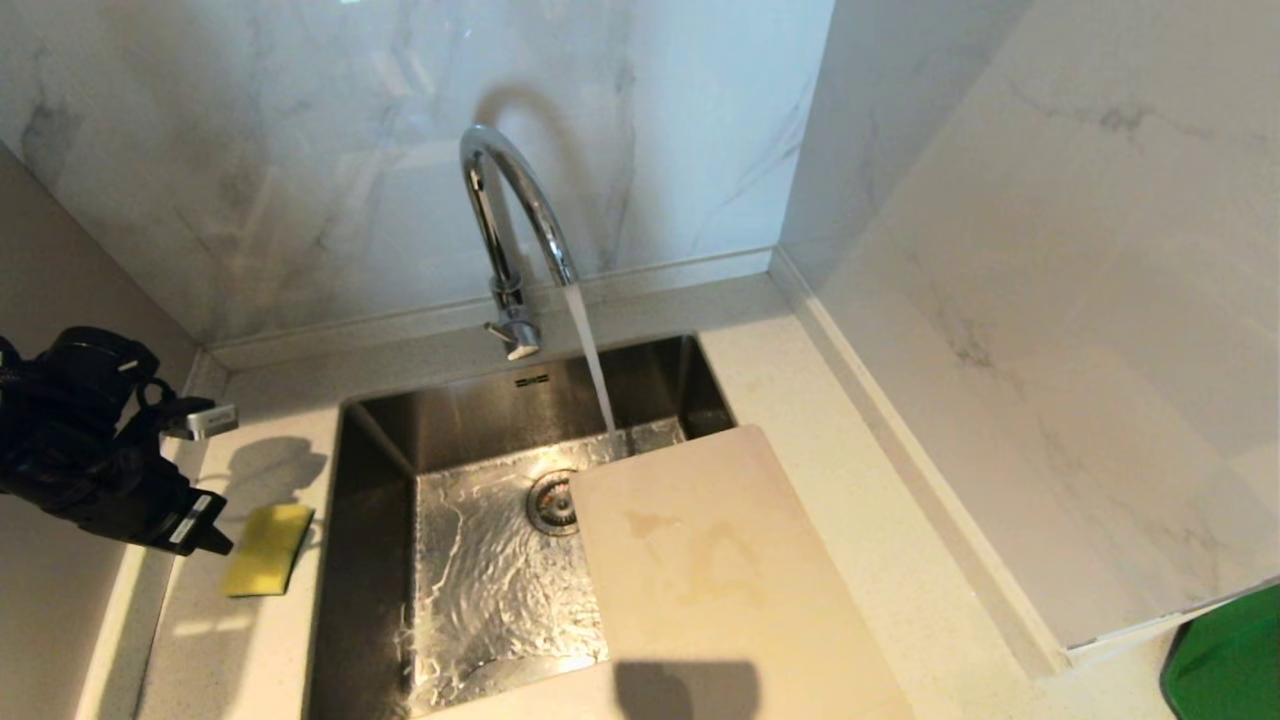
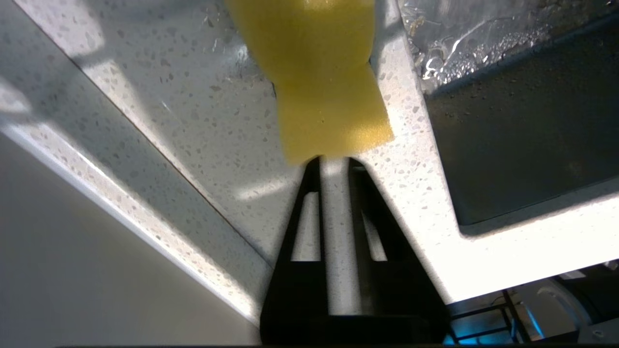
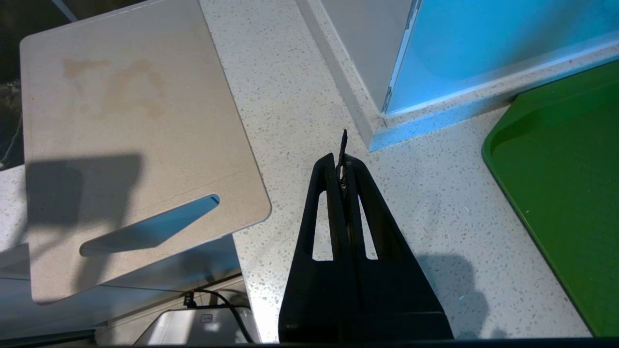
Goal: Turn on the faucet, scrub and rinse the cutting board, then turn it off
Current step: Pick up the cleaning cloth
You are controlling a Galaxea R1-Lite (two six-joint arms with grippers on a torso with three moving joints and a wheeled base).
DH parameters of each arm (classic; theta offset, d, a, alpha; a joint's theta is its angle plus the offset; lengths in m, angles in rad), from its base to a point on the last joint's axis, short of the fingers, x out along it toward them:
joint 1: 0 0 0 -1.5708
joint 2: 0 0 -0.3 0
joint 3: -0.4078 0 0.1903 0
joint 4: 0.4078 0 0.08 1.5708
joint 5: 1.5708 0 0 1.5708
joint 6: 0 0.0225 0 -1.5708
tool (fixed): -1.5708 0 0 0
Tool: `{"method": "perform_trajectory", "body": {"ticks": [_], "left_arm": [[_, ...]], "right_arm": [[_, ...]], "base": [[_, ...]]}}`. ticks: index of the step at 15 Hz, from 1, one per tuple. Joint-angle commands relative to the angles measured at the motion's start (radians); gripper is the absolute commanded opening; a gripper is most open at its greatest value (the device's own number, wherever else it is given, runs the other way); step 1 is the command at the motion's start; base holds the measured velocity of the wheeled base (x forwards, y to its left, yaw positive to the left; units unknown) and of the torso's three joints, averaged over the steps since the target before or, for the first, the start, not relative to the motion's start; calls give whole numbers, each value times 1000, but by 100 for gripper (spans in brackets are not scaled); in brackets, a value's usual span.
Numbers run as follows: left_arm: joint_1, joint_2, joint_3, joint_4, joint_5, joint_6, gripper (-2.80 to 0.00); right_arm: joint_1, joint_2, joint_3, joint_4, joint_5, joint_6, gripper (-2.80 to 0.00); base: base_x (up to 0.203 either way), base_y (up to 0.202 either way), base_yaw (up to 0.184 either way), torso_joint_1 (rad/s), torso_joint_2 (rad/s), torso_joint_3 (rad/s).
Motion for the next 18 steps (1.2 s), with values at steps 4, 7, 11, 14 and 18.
{"method": "perform_trajectory", "body": {"ticks": [4, 7, 11, 14, 18], "left_arm": [[2, 2, 6, -3, 3, -10, 0], [2, 30, 13, -8, 3, -26, 0], [2, 71, 8, -25, 3, -34, 0], [2, 97, 3, -37, 3, -34, 0], [2, 126, 1, -59, 1, -34, 0]], "right_arm": [[0, 0, 0, 1, -1, 2, -280], [0, 0, 0, 1, 1, 2, -280], [0, 0, 0, 1, 1, 1, -280], [0, 0, 0, 1, -1, 0, -280], [0, 0, 0, 0, -1, 1, -280]], "base": [[0, 0, 0, 0, 0, 0], [0, 0, 0, 0, 0, 0], [0, 0, 0, 0, 0, 0], [0, 0, 0, 0, 0, 0], [0, 0, 0, 0, 0, 0]]}}
